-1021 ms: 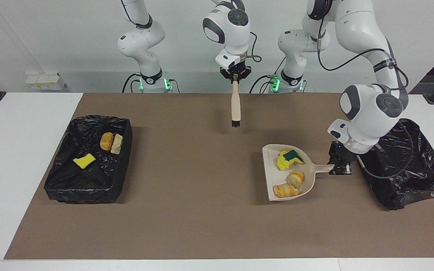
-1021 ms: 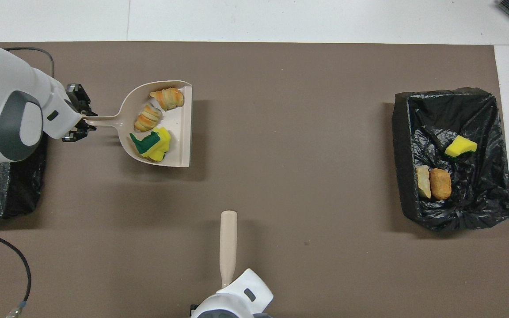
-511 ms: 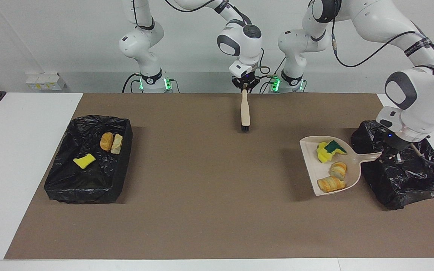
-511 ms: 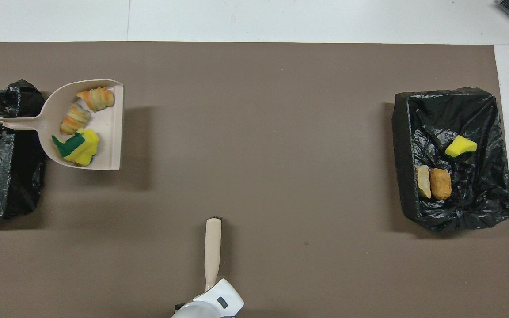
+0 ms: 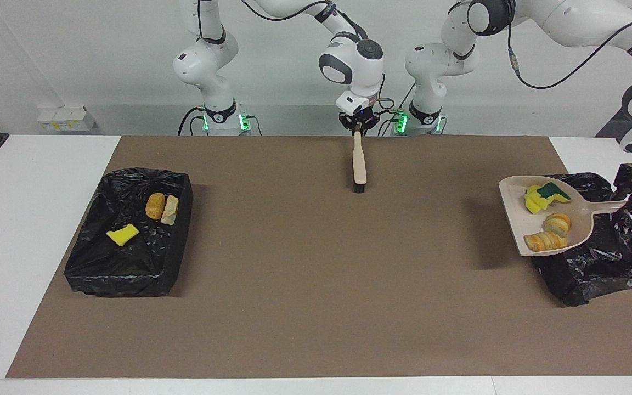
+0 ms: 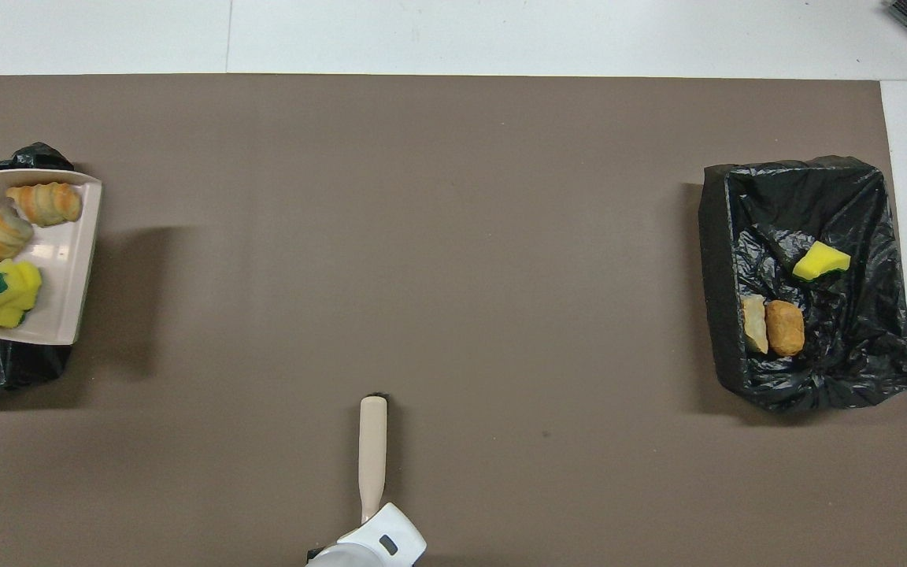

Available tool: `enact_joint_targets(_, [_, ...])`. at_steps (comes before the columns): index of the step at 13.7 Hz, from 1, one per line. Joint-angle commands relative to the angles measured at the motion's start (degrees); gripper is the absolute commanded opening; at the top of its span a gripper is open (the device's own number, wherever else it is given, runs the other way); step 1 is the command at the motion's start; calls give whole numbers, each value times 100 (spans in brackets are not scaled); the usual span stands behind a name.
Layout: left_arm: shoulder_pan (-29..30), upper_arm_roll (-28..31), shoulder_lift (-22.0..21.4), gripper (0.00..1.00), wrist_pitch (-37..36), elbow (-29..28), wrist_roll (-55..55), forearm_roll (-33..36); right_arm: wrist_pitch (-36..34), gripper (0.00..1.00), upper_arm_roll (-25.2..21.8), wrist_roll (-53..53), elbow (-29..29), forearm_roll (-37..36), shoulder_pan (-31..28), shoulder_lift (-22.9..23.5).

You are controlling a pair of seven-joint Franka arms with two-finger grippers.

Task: Sweep and dump trash in bin
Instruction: 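Tip the dustpan over the left bin with the left gripper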

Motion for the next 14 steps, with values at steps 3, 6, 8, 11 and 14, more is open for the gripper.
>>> enact_joint_targets(3, [48, 502, 0, 0, 989, -55, 322, -18, 97, 4, 3, -328, -18, -109, -93, 38])
enact_joint_targets(6, [-23, 687, 70, 0, 1402, -100, 226, 551, 96, 42, -5, -328, 25, -109, -146, 82])
enact_joint_targets(8, [-66, 687, 114, 0, 1711, -126, 130, 1244, 88, 66, -5, -328, 104, -117, -260, 100])
enact_joint_targets(11, [-198, 687, 35, 0, 1615, -257, -861, 2519, 61, 100, -32, -337, 157, -126, -392, 30])
enact_joint_targets(14, [-391, 705, 0, 0, 1405, -293, -1380, 3345, -9, 100, -40, -345, 149, -126, -567, -215])
